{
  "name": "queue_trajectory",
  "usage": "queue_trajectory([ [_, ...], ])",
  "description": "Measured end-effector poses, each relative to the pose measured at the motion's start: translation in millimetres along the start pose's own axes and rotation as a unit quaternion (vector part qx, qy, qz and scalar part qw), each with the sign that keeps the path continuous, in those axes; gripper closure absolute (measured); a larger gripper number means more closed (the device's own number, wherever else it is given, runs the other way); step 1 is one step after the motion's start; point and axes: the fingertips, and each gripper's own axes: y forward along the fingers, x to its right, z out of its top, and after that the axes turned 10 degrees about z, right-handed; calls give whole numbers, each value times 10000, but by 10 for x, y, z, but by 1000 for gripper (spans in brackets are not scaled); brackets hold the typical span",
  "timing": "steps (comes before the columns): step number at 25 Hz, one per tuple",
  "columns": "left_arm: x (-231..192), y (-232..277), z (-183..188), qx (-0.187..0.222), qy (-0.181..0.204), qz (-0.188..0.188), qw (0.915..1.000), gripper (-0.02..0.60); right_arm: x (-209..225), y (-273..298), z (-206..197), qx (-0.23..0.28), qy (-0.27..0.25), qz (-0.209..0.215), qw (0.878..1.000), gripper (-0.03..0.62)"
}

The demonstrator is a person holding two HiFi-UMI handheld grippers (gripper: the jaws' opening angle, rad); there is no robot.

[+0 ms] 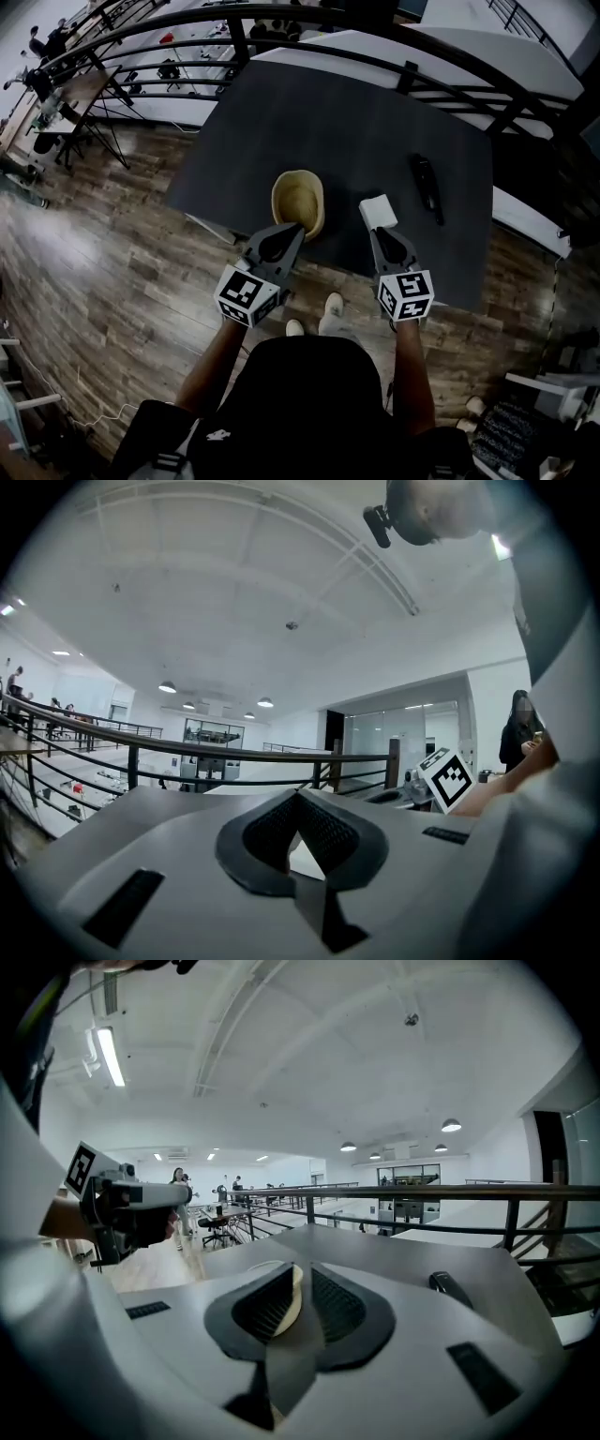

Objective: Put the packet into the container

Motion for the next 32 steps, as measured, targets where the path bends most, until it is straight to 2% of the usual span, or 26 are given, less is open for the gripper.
queue_trajectory([
  [1, -10, 48, 5, -6, 19, 31, 10000, 577, 70, 51, -45, -63, 4, 25, 10000, 520],
  [6, 25, 245, 5, -68, 81, 58, 9999, 577, 397, 277, -293, -445, 91, 36, 9990, 407],
  [11, 57, 385, 58, -108, 220, 44, 9997, 577, 727, 543, -657, -985, 253, -40, 9948, 185],
  [14, 36, 425, 61, -135, 284, 92, 9995, 577, 943, 697, -970, -1392, 362, -202, 9894, 110],
  [16, 18, 438, 67, -143, 302, 130, 9994, 577, 1084, 773, -1158, -1626, 463, -359, 9850, 88],
  [23, -41, 436, 62, -183, 312, 285, 9989, 577, 1363, 932, -1673, -2276, 777, -672, 9683, 69],
  [32, -110, 458, 21, -249, 272, 502, 9981, 577, 1498, 1048, -1671, -2435, 842, -669, 9639, 69],
])
